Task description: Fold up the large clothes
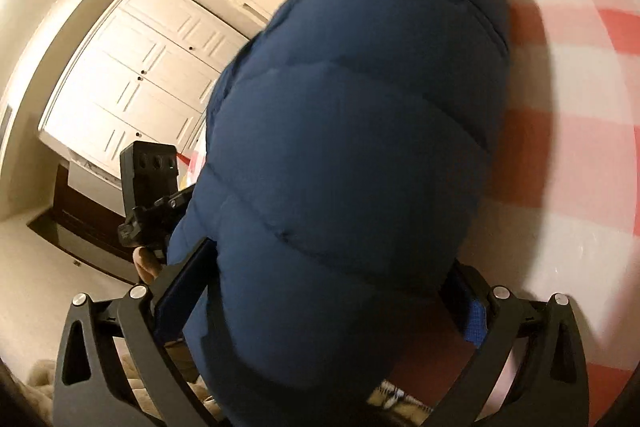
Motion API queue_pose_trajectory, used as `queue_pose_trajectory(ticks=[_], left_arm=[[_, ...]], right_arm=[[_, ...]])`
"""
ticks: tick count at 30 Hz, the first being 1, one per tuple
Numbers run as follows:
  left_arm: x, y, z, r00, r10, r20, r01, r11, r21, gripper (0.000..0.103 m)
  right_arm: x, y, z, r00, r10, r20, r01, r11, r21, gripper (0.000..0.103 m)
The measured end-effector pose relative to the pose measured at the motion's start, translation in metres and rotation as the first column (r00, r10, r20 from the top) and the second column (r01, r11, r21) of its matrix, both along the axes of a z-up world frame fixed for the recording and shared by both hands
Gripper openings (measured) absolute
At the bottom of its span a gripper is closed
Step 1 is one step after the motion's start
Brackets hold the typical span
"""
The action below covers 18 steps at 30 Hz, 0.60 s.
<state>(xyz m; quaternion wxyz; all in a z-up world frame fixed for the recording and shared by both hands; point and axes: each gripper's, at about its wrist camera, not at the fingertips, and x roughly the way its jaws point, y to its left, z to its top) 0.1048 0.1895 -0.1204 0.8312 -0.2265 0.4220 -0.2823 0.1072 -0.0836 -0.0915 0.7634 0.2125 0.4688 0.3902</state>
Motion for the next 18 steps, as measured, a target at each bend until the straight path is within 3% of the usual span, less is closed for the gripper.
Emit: queue_pose_trajectory(ticks=[3, 6, 13, 18], left_arm=[[-0.007, -0.012, 0.015, 0.998, 0.028, 0.055, -0.030, 0.999, 0.036, 0.060], [0.000, -0.034, 0.031, 0.992, 0.033, 0.123, -0.040, 0.998, 0.057, 0.052], [0.080, -0.105, 0.065, 0.971, 0.036, 0.236, -0.051, 0.997, 0.061, 0.050], [0.155, -0.163, 0.056, 0.982, 0.061, 0.179, -0.069, 0.997, 0.035, 0.050]], right_arm=[[-0.011, -0.002, 0.015, 0.993, -0.014, 0.120, 0.019, 0.999, -0.042, 0.082], [-0.011, -0.015, 0.031, 0.975, -0.069, 0.209, 0.081, 0.996, -0.047, 0.077], [0.034, -0.078, 0.067, 0.919, -0.212, 0.334, 0.232, 0.973, -0.020, 0.074], [0.102, -0.127, 0.068, 0.909, -0.280, 0.310, 0.309, 0.950, -0.047, 0.073]])
